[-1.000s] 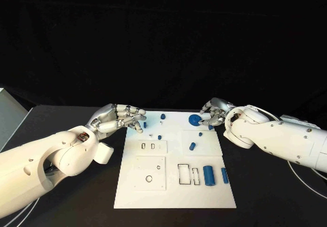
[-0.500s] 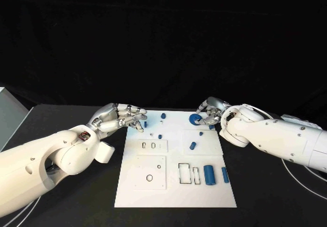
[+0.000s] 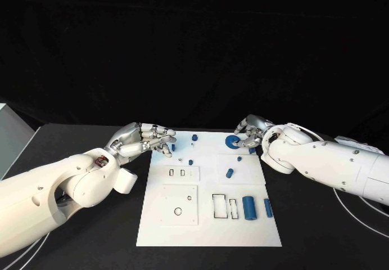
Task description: Assemble the parts on the task board
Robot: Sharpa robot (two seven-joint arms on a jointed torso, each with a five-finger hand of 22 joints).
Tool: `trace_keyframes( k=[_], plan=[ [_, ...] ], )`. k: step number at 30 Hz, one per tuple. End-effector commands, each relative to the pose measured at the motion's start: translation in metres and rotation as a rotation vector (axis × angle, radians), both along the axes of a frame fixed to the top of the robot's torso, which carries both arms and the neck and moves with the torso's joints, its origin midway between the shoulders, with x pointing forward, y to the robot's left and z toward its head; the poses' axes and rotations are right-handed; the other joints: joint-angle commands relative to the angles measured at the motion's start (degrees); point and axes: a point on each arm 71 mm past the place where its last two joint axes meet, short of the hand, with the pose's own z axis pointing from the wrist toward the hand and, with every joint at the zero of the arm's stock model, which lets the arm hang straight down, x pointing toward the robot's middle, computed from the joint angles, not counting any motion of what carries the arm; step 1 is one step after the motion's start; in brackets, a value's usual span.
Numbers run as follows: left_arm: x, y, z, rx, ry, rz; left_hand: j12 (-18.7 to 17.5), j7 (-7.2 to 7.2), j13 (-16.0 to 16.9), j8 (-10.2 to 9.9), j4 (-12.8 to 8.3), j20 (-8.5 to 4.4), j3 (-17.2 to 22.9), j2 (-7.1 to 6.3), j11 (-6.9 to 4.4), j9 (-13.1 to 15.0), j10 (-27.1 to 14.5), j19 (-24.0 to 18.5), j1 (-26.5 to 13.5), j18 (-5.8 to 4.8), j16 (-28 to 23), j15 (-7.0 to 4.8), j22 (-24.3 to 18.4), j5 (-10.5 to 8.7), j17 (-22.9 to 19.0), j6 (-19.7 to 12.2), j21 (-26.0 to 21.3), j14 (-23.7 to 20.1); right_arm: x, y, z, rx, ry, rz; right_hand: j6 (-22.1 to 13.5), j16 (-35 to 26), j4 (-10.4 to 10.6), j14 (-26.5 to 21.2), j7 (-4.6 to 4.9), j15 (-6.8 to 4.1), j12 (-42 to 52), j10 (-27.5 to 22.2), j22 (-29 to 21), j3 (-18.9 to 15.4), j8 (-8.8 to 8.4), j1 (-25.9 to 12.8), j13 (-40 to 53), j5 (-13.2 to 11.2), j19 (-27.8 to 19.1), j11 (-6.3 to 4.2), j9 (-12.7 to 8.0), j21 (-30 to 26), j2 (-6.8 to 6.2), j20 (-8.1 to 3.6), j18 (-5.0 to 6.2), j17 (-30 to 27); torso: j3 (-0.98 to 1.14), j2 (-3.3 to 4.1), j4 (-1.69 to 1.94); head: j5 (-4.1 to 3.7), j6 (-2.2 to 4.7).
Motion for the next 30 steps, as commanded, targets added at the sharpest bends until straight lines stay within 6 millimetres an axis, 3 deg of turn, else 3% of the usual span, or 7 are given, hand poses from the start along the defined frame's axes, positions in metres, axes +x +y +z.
trace_keyframes(
  k=[1, 8, 21, 23, 25, 30],
  plan=[
    [-0.001, -0.002, 0.0, 0.0, -0.003, -0.022, -0.26, 0.08, -0.04, -0.23, -0.29, 0.03, 0.03, 0.28, -0.07, 0.09, -0.37, -0.34, 0.37, 0.49, -0.21, 0.06, 0.14, 0.01, 0.1, -0.42, 0.26, -0.38, 0.0, 0.002, -0.002, -0.032, 0.011, 0.008, 0.44, 0.22, -0.03, 5.87, 0.07, 0.26, 0.19, 6.07, 3.18, 0.22, 0.33, 0.42, 15.08, 0.11, 3.43, 0.19, 0.06, 0.25, 0.2, 0.5, -0.5, 15.07, -0.04, 0.03, 0.09, -0.11, 0.01],
    [-0.001, -0.003, 0.0, 0.0, -0.003, -0.026, -0.26, 0.08, -0.04, -0.23, -0.29, 0.03, 0.03, 0.28, -0.07, 0.09, -0.37, -0.34, 0.37, 0.49, -0.21, 0.06, 0.14, 0.01, 0.1, -0.42, 0.26, -0.38, 0.001, 0.004, -0.007, -0.047, 0.024, 0.009, 0.46, 0.22, -0.19, 5.87, 0.08, 0.25, 0.19, 6.07, 3.25, 0.53, 0.38, 0.74, 15.08, 0.1, 3.41, 0.19, 0.04, 0.3, 0.19, 0.49, -0.5, 15.07, 0.04, 0.05, 0.04, -0.02, -0.15],
    [-0.001, -0.003, 0.0, 0.002, -0.003, -0.025, -0.26, 0.08, -0.04, -0.23, -0.29, 0.03, 0.03, 0.28, -0.07, 0.09, -0.37, -0.34, 0.37, 0.49, -0.21, 0.06, 0.14, 0.01, 0.1, -0.42, 0.26, -0.38, -0.002, 0.008, -0.012, -0.055, 0.036, 0.022, 1.17, 0.22, -0.41, 5.87, 0.0, 0.18, 0.19, 6.07, 3.58, 1.61, 0.83, 1.29, 15.08, 0.21, 3.39, 0.14, 0.11, 0.56, 0.41, 0.47, -0.55, 15.07, 0.02, 0.01, 0.05, -0.01, -0.22],
    [-0.001, -0.002, 0.0, 0.002, -0.003, -0.024, -0.26, 0.08, -0.04, -0.23, -0.29, 0.03, 0.03, 0.28, -0.07, 0.09, -0.37, -0.34, 0.37, 0.49, -0.21, 0.06, 0.14, 0.01, 0.1, -0.42, 0.26, -0.38, -0.002, 0.008, -0.012, -0.054, 0.028, 0.022, 1.67, 0.22, -0.68, 5.87, -0.07, 0.09, 0.19, 6.07, 3.67, 2.94, 1.08, 1.81, 15.08, 0.65, 3.34, 0.05, 0.08, 0.63, 0.75, 0.4, -0.54, 15.07, 0.03, 0.01, 0.04, 0.01, -0.17],
    [-0.001, -0.002, 0.0, 0.002, -0.003, -0.024, -0.26, 0.08, -0.04, -0.23, -0.29, 0.03, 0.03, 0.28, -0.07, 0.09, -0.37, -0.34, 0.37, 0.49, -0.21, 0.06, 0.14, 0.01, 0.1, -0.42, 0.26, -0.38, -0.002, 0.008, -0.011, -0.057, 0.01, 0.027, 2.55, 0.22, -1.37, 5.87, -0.2, -0.05, 0.19, 6.07, 3.89, 6.37, 1.37, 2.7, 15.08, -0.14, 3.27, -0.1, -0.1, 0.79, 1.17, 0.32, -0.56, 15.07, 0.01, 0.02, 0.02, 0.02, -0.14],
    [-0.001, -0.002, 0.0, 0.002, -0.003, -0.025, -0.26, 0.08, -0.04, -0.23, -0.29, 0.03, 0.03, 0.28, -0.07, 0.09, -0.37, -0.34, 0.37, 0.49, -0.21, 0.06, 0.14, 0.01, 0.1, -0.42, 0.26, -0.38, -0.004, 0.013, -0.006, -0.079, -0.065, 0.056, 3.34, 0.22, -2.09, 5.87, -0.29, -0.12, 0.19, 6.07, 4.25, 10.05, 1.55, 1.88, 15.08, 0.64, 3.24, -0.18, -0.37, 1.04, 0.26, 0.28, -0.61, 15.07, 0.02, 0.02, 0.04, -0.01, 0.09]
  ],
)
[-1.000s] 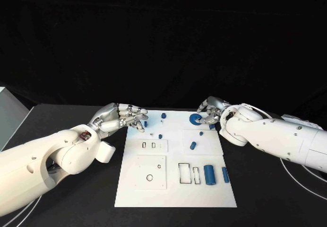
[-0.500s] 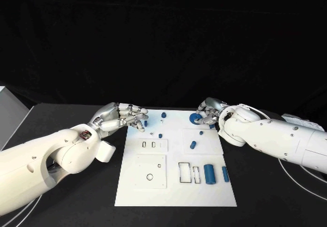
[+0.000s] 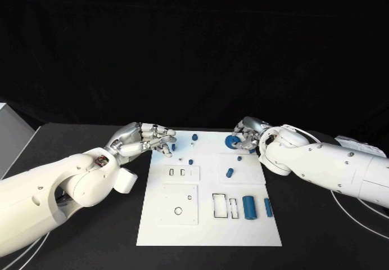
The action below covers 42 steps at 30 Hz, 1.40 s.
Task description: Assemble the parts on the task board
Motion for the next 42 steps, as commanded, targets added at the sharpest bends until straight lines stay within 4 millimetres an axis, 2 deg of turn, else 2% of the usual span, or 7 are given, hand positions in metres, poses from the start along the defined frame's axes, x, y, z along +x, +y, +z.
trace_keyframes(
  k=[1, 11, 20, 28, 33, 37, 42],
  plan=[
    [-0.001, -0.002, 0.001, -0.001, -0.005, -0.022, -0.26, 0.08, -0.04, -0.23, -0.29, 0.04, 0.03, 0.27, -0.07, 0.06, -0.37, -0.36, 0.37, 0.49, -0.21, 0.06, 0.06, 0.01, 0.06, -0.42, 0.26, -0.38, -0.003, 0.004, 0.001, -0.041, -0.075, 0.037, 0.64, 0.23, -0.26, 5.87, -0.1, -0.14, 0.19, 6.08, 4.26, 1.39, 0.43, -0.32, 15.09, 0.49, 3.24, -0.21, 0.08, 0.33, -0.6, 0.27, -0.62, 15.08, 0.01, -0.03, 0.03, -0.02, 0.23],
    [-0.001, -0.002, 0.0, -0.001, -0.005, -0.021, -0.26, 0.08, -0.04, -0.23, -0.29, 0.04, 0.03, 0.27, -0.07, 0.06, -0.37, -0.36, 0.37, 0.49, -0.21, 0.06, 0.06, 0.01, 0.06, -0.42, 0.26, -0.38, -0.022, 0.031, 0.019, -0.047, -0.267, 0.137, 1.57, 0.23, -0.8, 5.87, -0.45, -0.41, 0.19, 6.08, 4.57, 3.89, 0.71, -2.12, 15.09, 1.73, 3.28, -0.51, -0.03, 0.55, -1.36, 0.07, -0.66, 15.08, -0.03, -0.07, 0.03, -0.02, 0.62],
    [-0.001, -0.003, 0.001, -0.002, -0.005, -0.023, -0.26, 0.08, -0.04, -0.23, -0.29, 0.04, 0.03, 0.27, -0.07, 0.06, -0.37, -0.36, 0.37, 0.49, -0.21, 0.06, 0.06, 0.01, 0.06, -0.42, 0.26, -0.38, -0.038, 0.076, 0.028, -0.065, -0.362, 0.248, 2.1, 0.23, -1.21, 5.87, -0.67, -0.62, 0.19, 6.08, 4.67, 4.72, 0.87, -2.97, 15.09, 2.0, 3.29, -0.71, -0.03, 0.61, -1.93, -0.1, -0.67, 15.08, -0.02, 0.02, 0.07, 0.02, 0.89],
    [-0.001, -0.005, 0.001, -0.004, -0.005, -0.029, -0.26, 0.08, -0.04, -0.23, -0.29, 0.04, 0.03, 0.27, -0.07, 0.06, -0.37, -0.36, 0.37, 0.49, -0.21, 0.06, 0.06, 0.01, 0.06, -0.42, 0.26, -0.38, -0.037, 0.103, 0.021, -0.08, -0.375, 0.287, 2.11, 0.23, -1.28, 5.87, -0.7, -0.66, 0.19, 6.08, 4.64, 4.86, 0.84, -3.42, 15.09, 1.75, 3.28, -0.73, -0.06, 0.58, -2.19, -0.15, -0.66, 15.08, -0.07, 0.07, 0.26, 0.06, 1.13],
    [-0.001, -0.006, 0.001, -0.005, -0.005, -0.029, -0.21, 0.11, -0.02, -0.29, -0.43, 0.09, 0.14, 0.41, -0.04, 0.16, -0.42, -0.65, 0.37, 0.49, -0.29, 0.1, 0.28, 0.0, 0.11, -0.42, 0.59, -0.47, -0.036, 0.114, 0.016, -0.083, -0.371, 0.301, 2.06, 0.23, -1.34, 5.87, -0.7, -0.67, 0.19, 6.08, 4.64, 4.93, 0.79, -3.54, 15.09, 1.66, 3.27, -0.74, -0.09, 0.58, -2.3, -0.16, -0.66, 15.08, -0.01, 0.15, 0.26, 0.32, 0.92],
    [-0.001, -0.006, 0.001, -0.005, -0.005, -0.03, -0.21, 0.11, -0.02, -0.29, -0.43, 0.09, 0.14, 0.41, -0.04, 0.16, -0.42, -0.65, 0.37, 0.49, -0.29, 0.1, 0.28, 0.0, 0.11, -0.42, 0.59, -0.47, -0.036, 0.12, 0.013, -0.088, -0.365, 0.312, 2.06, 0.23, -1.34, 5.87, -0.7, -0.67, 0.19, 6.08, 4.64, 4.93, 0.79, -3.54, 15.09, 1.66, 3.27, -0.74, -0.09, 0.58, -2.3, -0.16, -0.66, 15.08, -0.1, 0.2, 0.34, 0.47, 0.59],
    [-0.001, -0.007, 0.001, -0.005, -0.005, -0.031, -0.21, 0.11, -0.02, -0.29, -0.43, 0.09, 0.14, 0.41, -0.04, 0.16, -0.42, -0.65, 0.37, 0.49, -0.29, 0.1, 0.28, 0.0, 0.11, -0.42, 0.59, -0.47, -0.035, 0.123, 0.008, -0.102, -0.351, 0.317, 1.99, 0.23, -1.41, 5.87, -0.7, -0.68, 0.19, 6.08, 4.52, 4.99, 0.74, -3.66, 15.09, 1.58, 3.24, -0.74, -0.11, 0.48, -2.4, -0.18, -0.63, 15.08, -0.1, 0.2, 0.37, 0.66, 0.41]
  ],
)
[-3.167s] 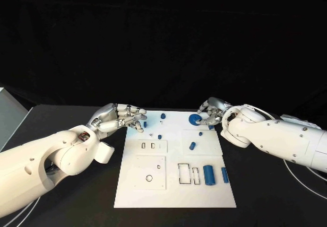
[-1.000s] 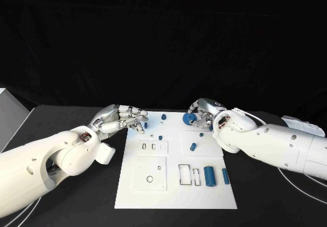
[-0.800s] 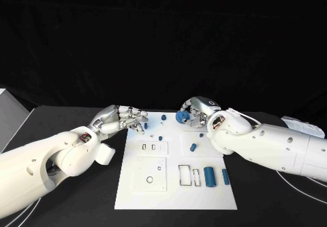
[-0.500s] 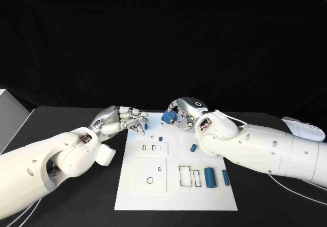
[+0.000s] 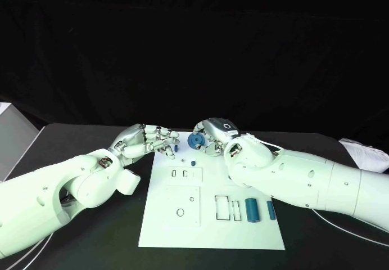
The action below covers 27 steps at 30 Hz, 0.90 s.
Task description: Assemble the parts on the task board
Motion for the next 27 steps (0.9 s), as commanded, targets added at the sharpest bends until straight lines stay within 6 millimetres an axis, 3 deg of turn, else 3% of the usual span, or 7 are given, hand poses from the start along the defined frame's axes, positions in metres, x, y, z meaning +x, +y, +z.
trace_keyframes(
  k=[1, 19, 27],
  plan=[
    [-0.001, -0.003, 0.001, -0.003, -0.005, -0.023, -0.21, 0.12, -0.02, -0.29, -0.27, -0.13, -0.02, 0.41, -0.04, 0.05, -0.42, -0.44, 0.37, 0.49, -0.29, 0.1, 0.05, 0.0, 0.05, -0.42, 0.2, -0.47, 0.0, 0.002, -0.002, -0.03, -0.011, 0.014, 0.2, 0.23, 0.0, 6.07, -0.12, -0.47, 0.2, 6.07, 4.56, 0.45, -0.04, -0.58, 15.05, -0.26, 3.24, -0.34, 0.02, 0.14, 0.01, -0.18, -0.63, 15.1, 0.02, 0.01, -0.05, 0.25, -0.18],
    [-0.001, -0.003, 0.001, -0.003, -0.005, -0.025, -0.21, 0.14, -0.01, -0.33, -0.36, -0.11, -0.01, 0.4, -0.02, 0.09, -0.47, -0.58, 0.36, 0.5, -0.31, 0.11, 0.16, 0.0, 0.08, -0.44, 0.37, -0.49, 0.002, 0.005, -0.012, -0.06, 0.025, 0.018, 0.17, 0.23, -0.06, 6.07, -0.13, -0.49, 0.2, 6.07, 4.61, 0.53, -0.07, -0.73, 15.05, -0.29, 3.24, -0.33, 0.0, 0.17, -0.08, -0.19, -0.65, 15.1, 0.1, 0.01, -0.14, 0.52, -0.59],
    [-0.002, -0.004, 0.001, -0.003, -0.005, -0.026, -0.21, 0.14, -0.01, -0.33, -0.36, -0.11, -0.01, 0.4, -0.02, 0.09, -0.47, -0.58, 0.36, 0.5, -0.31, 0.11, 0.16, 0.0, 0.08, -0.44, 0.37, -0.49, 0.006, 0.006, -0.015, -0.066, 0.028, 0.008, 0.16, 0.23, -0.08, 6.07, -0.13, -0.49, 0.2, 6.07, 4.51, 0.55, -0.08, -0.78, 15.05, -0.3, 3.21, -0.33, -0.01, 0.09, -0.12, -0.2, -0.62, 15.1, 0.01, 0.0, 0.04, 0.51, -0.58]
  ],
)
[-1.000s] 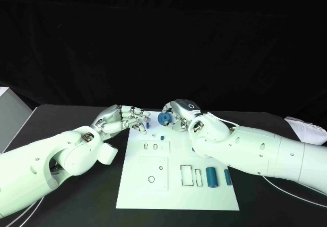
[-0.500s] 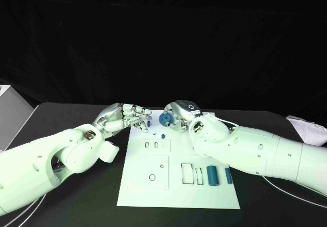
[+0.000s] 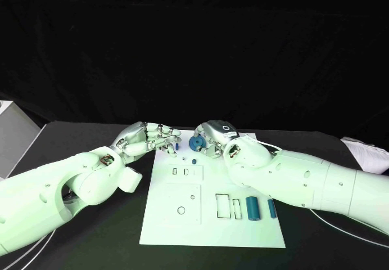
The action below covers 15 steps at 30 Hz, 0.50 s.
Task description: Assemble the parts on the task board
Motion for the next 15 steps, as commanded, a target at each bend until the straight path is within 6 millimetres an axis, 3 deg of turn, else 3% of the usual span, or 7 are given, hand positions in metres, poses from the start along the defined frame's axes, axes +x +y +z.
trace_keyframes(
  k=[1, 11, 15],
  plan=[
    [-0.0014, -0.0028, 0.0009, -0.002, -0.005, -0.024, -0.21, 0.14, -0.01, -0.33, -0.36, 0.12, -0.01, 0.4, -0.02, 0.05, -0.47, -0.39, 0.36, 0.5, -0.31, -0.1, 0.05, 0.0, 0.09, -0.44, 0.37, -0.28, 0.0007, 0.0016, -0.0026, -0.021, 0.001, 0.01, 0.27, 0.23, 0.09, 6.07, -0.19, -0.5, 0.2, 6.08, 4.48, 0.4, 0.21, -0.49, 15.06, -0.2, 3.21, -0.33, 0.1, 0.1, 0.19, -0.2, -0.62, 15.06, -0.04, 0.0, 0.09, 0.03, -0.07],
    [-0.0017, -0.0024, 0.0011, -0.001, -0.005, -0.023, -0.21, 0.14, -0.01, -0.33, -0.36, 0.12, -0.01, 0.4, -0.02, 0.05, -0.47, -0.39, 0.36, 0.5, -0.31, -0.1, 0.05, 0.0, 0.09, -0.44, 0.37, -0.28, 0.0054, 0.0003, -0.0061, -0.032, 0.004, -0.006, -0.12, 0.23, -0.02, 6.07, -0.08, -0.5, 0.2, 6.08, 4.37, 0.61, -0.07, -1.02, 15.06, -0.31, 3.15, -0.26, -0.03, -0.01, -0.03, -0.22, -0.6, 15.06, -0.07, -0.06, -0.02, 0.08, -0.03],
    [-0.0019, -0.002, 0.0012, -0.001, -0.005, -0.022, -0.21, 0.14, -0.01, -0.33, -0.36, 0.12, -0.01, 0.4, -0.02, 0.05, -0.47, -0.39, 0.36, 0.5, -0.31, -0.1, 0.05, 0.0, 0.09, -0.44, 0.37, -0.28, 0.007, -0.0003, -0.0074, -0.039, 0.015, -0.008, -1.35, 0.23, -0.23, 6.07, 0.3, -0.29, 0.19, 6.07, 4.26, 0.73, -0.91, -1.97, 15.06, -0.62, 3.07, 0.06, -0.4, -0.15, -0.56, -0.1, -0.58, 15.06, -0.04, -0.02, -0.06, 0.13, -0.07]
  ],
)
